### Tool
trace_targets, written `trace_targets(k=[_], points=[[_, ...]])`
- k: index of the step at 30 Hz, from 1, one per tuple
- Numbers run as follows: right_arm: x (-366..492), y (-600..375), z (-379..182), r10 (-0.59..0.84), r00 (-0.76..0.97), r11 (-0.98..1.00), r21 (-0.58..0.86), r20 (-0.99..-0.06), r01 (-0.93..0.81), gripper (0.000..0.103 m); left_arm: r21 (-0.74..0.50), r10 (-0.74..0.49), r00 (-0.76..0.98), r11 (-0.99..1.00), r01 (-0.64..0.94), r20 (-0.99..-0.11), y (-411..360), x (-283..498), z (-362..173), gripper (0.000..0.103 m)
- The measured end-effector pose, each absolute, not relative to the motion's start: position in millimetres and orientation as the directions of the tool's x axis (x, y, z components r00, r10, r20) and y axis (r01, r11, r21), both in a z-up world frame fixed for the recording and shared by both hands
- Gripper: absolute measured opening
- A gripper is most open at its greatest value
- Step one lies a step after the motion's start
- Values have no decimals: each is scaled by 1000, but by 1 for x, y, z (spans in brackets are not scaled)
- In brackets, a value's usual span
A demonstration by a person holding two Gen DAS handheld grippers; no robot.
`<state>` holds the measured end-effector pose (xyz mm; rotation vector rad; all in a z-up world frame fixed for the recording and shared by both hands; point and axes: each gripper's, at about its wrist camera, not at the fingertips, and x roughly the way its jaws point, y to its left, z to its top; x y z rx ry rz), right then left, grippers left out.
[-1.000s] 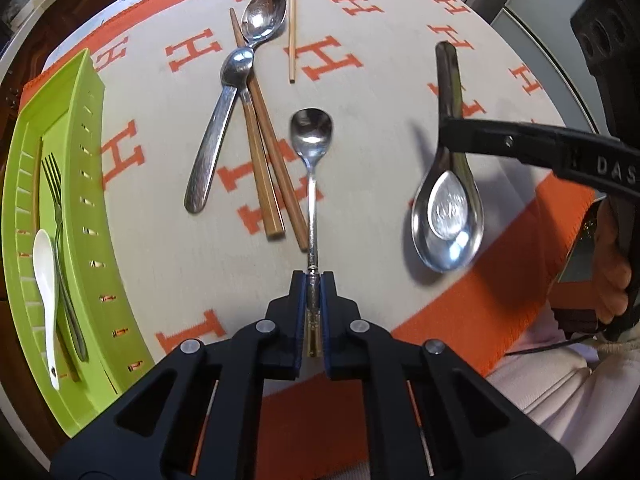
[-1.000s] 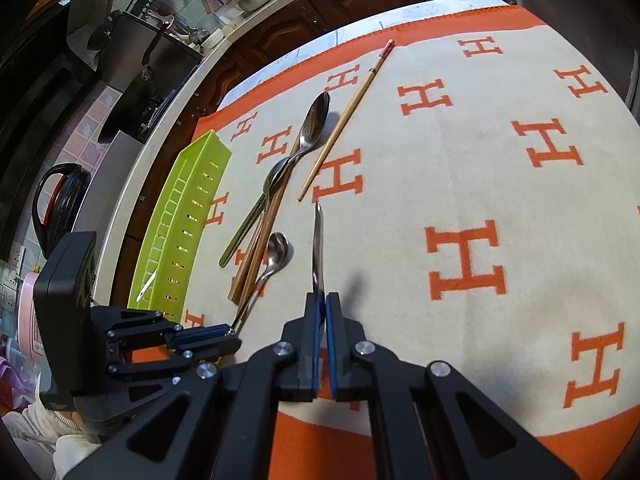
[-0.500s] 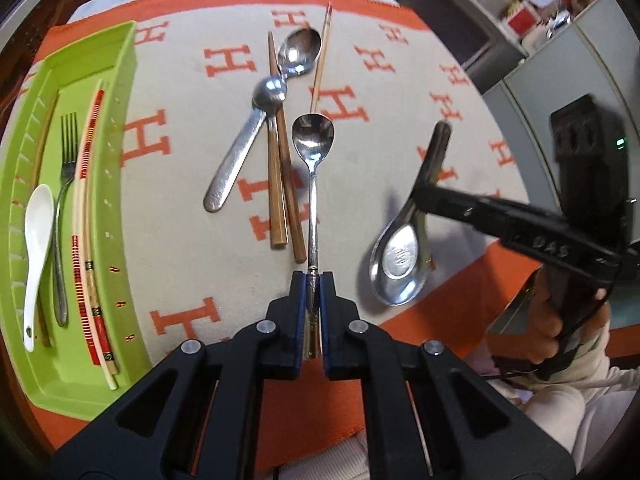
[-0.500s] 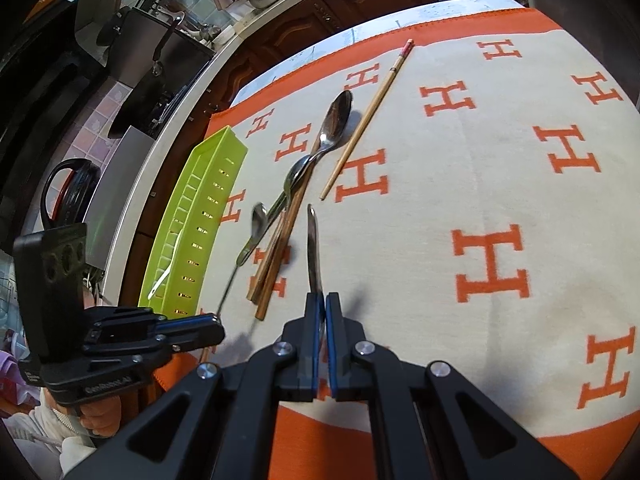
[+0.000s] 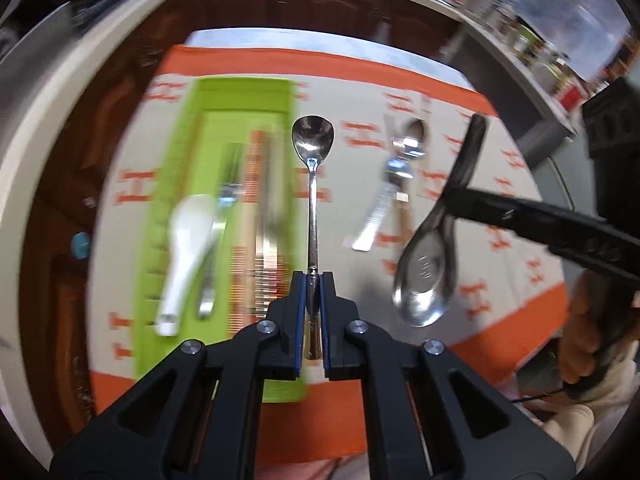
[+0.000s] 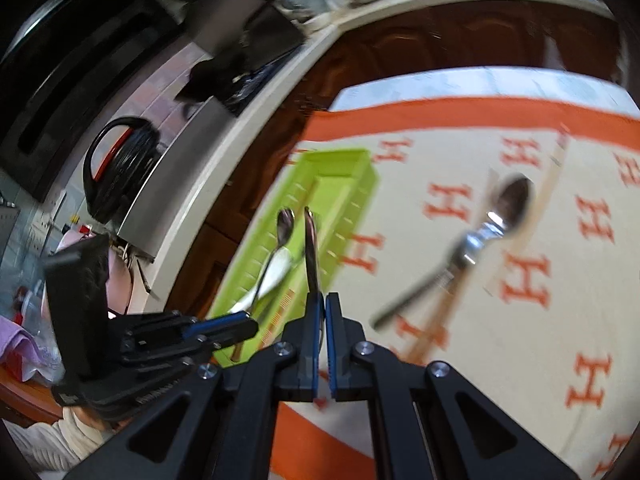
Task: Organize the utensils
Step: 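Carry both spoons into the green tray and open both tools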
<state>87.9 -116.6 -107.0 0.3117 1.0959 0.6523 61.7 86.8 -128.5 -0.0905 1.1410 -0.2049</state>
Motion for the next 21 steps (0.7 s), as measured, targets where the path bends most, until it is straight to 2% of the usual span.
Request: trace_targets(k=[7, 13, 16, 21], points=[[118, -53, -122, 585, 240, 793, 485, -774, -369, 3, -82, -98, 404, 995, 55, -910, 123, 64, -147, 4], [124, -12, -144, 532, 162, 802, 433, -831, -412, 3, -51, -54, 383, 999, 18, -922, 138, 68, -170, 4], [122, -4, -153, 519, 133, 804, 430, -844, -410, 7, -63, -61, 380, 998, 5, -923, 143, 71, -174, 4], [124, -9, -158, 498, 137, 829, 425, -856, -363, 7, -79, -70, 376, 997, -8, -924, 149, 76, -179, 4]])
